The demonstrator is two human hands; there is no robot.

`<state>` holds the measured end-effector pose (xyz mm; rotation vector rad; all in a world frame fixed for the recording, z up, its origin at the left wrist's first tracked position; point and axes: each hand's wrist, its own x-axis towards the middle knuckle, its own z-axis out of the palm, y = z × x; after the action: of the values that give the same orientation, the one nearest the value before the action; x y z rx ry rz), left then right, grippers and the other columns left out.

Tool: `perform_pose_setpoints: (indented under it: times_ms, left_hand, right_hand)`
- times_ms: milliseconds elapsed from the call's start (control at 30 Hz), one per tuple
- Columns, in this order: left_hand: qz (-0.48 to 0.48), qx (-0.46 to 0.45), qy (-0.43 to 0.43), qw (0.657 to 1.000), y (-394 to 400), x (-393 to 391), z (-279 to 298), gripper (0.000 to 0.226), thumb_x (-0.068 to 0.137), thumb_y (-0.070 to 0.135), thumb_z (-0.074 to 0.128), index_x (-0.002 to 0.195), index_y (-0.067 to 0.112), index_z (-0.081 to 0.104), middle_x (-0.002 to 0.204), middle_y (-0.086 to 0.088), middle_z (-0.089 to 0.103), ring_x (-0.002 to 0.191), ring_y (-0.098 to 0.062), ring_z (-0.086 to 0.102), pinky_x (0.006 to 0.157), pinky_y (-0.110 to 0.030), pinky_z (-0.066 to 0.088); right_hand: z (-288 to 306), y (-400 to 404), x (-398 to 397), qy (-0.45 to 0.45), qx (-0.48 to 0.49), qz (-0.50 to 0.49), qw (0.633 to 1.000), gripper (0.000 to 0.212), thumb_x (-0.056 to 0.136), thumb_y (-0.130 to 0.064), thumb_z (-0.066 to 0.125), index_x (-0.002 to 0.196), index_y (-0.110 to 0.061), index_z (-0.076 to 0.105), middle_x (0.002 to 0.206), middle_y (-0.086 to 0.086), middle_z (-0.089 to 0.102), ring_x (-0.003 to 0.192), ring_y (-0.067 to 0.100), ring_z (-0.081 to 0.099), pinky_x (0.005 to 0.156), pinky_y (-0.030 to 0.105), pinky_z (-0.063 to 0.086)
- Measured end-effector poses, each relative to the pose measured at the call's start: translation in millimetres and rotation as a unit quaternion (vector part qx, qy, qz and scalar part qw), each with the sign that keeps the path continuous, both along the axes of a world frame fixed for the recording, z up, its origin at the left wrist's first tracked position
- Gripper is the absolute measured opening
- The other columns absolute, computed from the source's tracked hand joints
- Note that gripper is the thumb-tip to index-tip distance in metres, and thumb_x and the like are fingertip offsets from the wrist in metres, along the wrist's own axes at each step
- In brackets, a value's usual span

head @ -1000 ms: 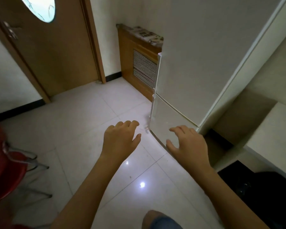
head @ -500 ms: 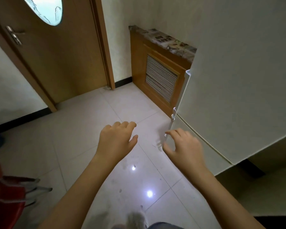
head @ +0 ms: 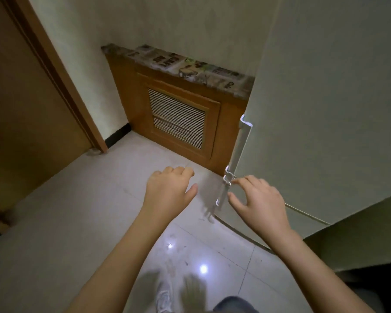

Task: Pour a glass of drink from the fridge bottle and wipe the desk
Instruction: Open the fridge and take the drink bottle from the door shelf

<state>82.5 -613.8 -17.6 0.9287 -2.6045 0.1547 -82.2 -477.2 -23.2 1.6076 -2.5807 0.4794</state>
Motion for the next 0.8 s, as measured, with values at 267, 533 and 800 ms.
perform_pose_setpoints:
  times_ms: [267,533,800]
  left_hand:
    - [-0.174,-0.006,0.024,0.984,-87,-77,15,0.022,0.078,0.039,0.065,0.085,0.018,0.066,0.068,0.001,0.065,0.060,-0.021,0.059,0.050,-0.026,0.031]
    - [-0.232,-0.009,0.025,0.972,-159,-153,9,0.026,0.083,0.044,0.059,0.094,0.021,0.065,0.072,0.004,0.067,0.064,-0.018,0.061,0.050,-0.028,0.039]
    - [-0.274,-0.033,0.050,0.960,-230,-202,29,0.033,0.087,0.047,0.052,0.103,0.021,0.063,0.076,0.004,0.068,0.068,-0.019,0.063,0.054,-0.029,0.042]
  right_hand:
    - [12,-50,-9,0.007,0.000,-0.164,0.986,0.031,0.085,-0.044,0.050,0.109,-0.027,0.061,0.103,-0.007,0.064,0.095,0.020,0.058,0.074,0.036,0.047]
    - [-1,-122,-64,0.021,-0.022,-0.223,0.974,0.029,0.084,-0.041,0.054,0.107,-0.025,0.062,0.100,-0.007,0.066,0.093,0.022,0.059,0.072,0.035,0.045]
    - [-15,-194,-123,0.035,-0.037,-0.267,0.962,0.027,0.075,-0.033,0.064,0.098,-0.019,0.064,0.083,0.001,0.062,0.078,0.029,0.059,0.063,0.037,0.045]
